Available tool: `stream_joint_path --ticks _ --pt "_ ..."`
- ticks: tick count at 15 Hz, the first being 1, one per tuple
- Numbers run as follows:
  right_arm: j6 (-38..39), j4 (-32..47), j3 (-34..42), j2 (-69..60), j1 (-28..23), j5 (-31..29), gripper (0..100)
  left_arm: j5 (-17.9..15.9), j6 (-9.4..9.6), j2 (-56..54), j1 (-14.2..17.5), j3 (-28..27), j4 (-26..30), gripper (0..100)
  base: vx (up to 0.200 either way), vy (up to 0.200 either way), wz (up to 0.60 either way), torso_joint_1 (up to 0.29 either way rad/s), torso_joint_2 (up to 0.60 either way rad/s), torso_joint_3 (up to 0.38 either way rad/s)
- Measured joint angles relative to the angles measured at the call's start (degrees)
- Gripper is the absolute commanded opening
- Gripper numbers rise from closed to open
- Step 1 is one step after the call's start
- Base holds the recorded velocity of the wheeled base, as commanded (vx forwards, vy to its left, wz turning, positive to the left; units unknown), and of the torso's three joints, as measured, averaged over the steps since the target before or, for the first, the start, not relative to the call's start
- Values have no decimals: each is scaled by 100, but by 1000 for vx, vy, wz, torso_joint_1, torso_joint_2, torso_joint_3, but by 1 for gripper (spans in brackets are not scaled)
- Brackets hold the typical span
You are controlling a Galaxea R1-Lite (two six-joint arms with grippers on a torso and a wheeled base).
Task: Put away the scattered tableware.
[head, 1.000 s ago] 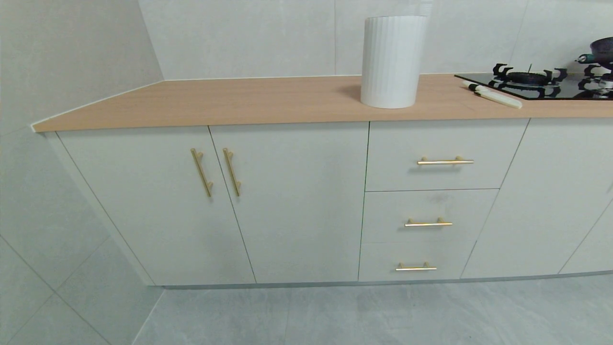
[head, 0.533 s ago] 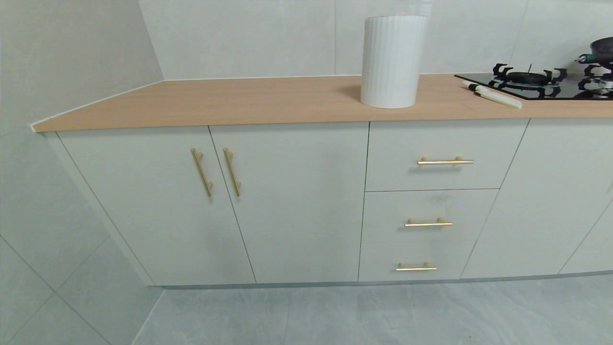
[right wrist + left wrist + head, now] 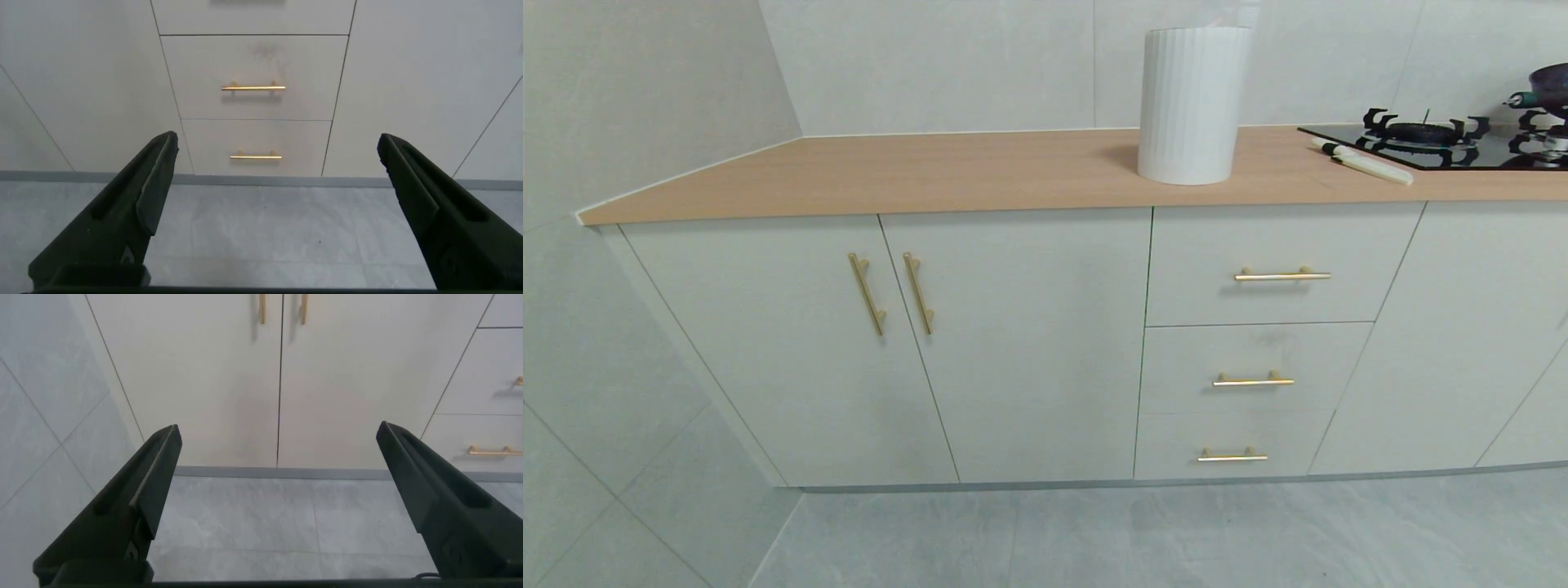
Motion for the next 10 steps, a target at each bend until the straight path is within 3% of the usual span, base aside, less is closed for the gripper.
stream_joint_path --ticks 10 --pt "-9 6 0 0 4 0 100 0 -11 0 0 0 0 100 200 0 0 4 1 5"
